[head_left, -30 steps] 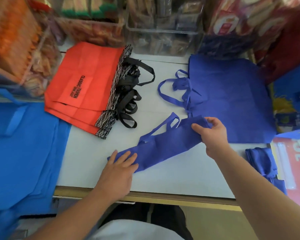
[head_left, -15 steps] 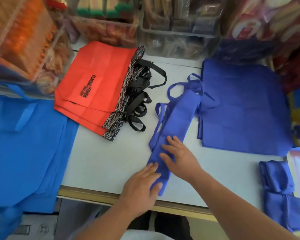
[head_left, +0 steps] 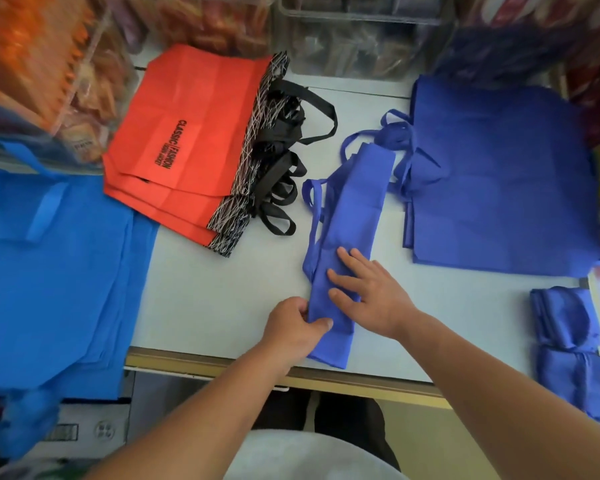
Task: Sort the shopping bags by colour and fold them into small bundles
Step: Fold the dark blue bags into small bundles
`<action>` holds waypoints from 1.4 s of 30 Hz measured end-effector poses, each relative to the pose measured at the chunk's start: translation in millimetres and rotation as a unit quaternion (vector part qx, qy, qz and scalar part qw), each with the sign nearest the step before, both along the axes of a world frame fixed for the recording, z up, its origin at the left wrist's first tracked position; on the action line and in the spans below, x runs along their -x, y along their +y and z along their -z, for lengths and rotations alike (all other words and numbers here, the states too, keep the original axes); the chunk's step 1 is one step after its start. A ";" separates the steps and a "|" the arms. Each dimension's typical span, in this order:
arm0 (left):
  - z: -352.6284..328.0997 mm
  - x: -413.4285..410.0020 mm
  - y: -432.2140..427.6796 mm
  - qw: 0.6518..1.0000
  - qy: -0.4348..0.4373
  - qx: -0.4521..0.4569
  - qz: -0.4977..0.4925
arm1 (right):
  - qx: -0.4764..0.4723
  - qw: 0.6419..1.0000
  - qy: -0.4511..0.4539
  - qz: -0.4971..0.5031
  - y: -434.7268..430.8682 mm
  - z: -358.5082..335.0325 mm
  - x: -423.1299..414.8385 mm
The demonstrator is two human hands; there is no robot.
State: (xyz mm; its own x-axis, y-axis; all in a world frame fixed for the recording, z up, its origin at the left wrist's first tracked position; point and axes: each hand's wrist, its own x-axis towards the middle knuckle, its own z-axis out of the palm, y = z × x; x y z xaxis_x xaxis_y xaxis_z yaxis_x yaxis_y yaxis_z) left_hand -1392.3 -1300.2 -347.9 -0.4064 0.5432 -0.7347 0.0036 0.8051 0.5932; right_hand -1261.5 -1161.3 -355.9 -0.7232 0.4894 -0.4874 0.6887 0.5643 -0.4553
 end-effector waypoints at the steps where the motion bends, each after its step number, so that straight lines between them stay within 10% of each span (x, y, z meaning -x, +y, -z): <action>1: -3.5 0.6 1.0 1.000 -0.014 0.004 0.004 | 0.022 1.000 -0.012 -0.005 -0.1 -5.8 -1.1; 7: -46.9 16.7 4.5 0.995 -0.050 -0.022 -0.080 | 0.290 0.949 0.067 0.106 -8.0 -38.5 -21.6; 14: -69.3 24.2 15.9 0.991 -0.075 -0.052 -0.102 | 0.043 0.981 0.190 -0.017 -44.6 -36.5 -57.1; 18: -73.4 22.2 12.0 0.990 -0.110 -0.079 -0.039 | 0.118 0.944 0.256 0.170 -37.3 -43.1 -46.3; 23: -57.4 18.8 5.6 0.964 0.057 -0.162 0.202 | 0.284 0.874 0.208 0.336 -29.1 -52.9 -34.4; 30: -32.0 14.4 22.5 0.936 0.181 -0.064 0.297 | 0.166 0.854 0.173 0.463 -11.1 -41.5 -21.1; 42: -22.4 8.8 44.8 0.848 0.301 -0.093 0.427 | -0.009 0.949 0.054 0.312 49.3 -5.0 3.3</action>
